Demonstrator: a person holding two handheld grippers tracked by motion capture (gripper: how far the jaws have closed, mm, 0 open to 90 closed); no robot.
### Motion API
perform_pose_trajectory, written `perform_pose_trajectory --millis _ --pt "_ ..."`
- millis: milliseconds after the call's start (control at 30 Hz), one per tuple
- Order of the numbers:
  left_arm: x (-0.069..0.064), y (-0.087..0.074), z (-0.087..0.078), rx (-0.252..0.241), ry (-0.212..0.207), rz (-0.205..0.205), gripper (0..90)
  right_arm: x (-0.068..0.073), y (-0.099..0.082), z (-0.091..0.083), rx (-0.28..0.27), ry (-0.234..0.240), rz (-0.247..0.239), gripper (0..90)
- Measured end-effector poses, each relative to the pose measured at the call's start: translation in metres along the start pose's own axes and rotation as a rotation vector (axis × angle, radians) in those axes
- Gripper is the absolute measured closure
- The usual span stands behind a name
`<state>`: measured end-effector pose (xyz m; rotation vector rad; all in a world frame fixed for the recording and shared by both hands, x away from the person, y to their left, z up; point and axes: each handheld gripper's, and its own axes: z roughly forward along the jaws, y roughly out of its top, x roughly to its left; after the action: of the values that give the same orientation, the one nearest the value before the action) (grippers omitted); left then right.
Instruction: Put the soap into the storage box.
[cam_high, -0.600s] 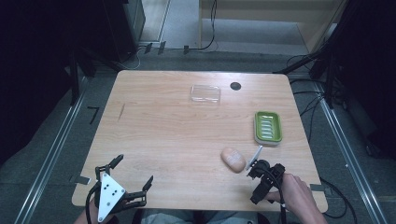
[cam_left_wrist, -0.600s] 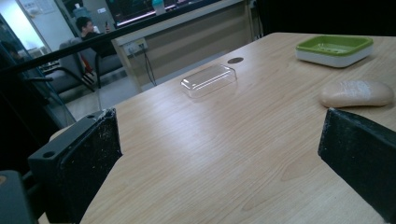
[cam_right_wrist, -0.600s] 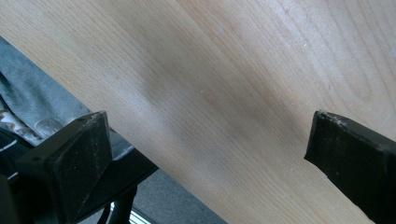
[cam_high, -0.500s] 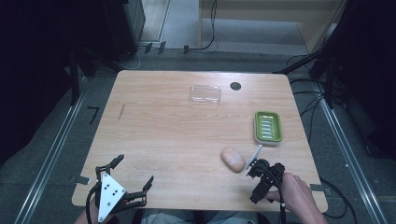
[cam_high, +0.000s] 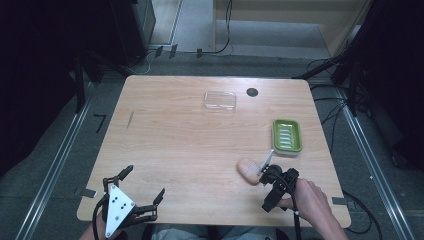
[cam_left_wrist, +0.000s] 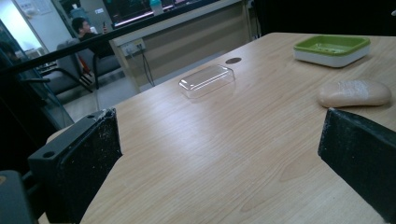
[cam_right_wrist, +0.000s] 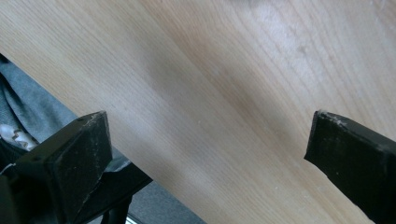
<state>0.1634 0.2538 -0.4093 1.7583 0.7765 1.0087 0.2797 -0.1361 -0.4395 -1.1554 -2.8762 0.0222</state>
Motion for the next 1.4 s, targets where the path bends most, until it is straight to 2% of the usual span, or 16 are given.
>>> perform_pose_trajectory --millis 367,1400 --pt "0.0 0.0 0.0 0.0 -0.003 0.003 0.0 -0.001 0.012 -0.007 -0.009 -0.011 -0.004 0.3" --pt "0.0 0.0 0.0 -0.002 -0.006 0.001 0.0 -0.006 0.056 -0.01 -0.009 -0.012 -0.021 0.3"
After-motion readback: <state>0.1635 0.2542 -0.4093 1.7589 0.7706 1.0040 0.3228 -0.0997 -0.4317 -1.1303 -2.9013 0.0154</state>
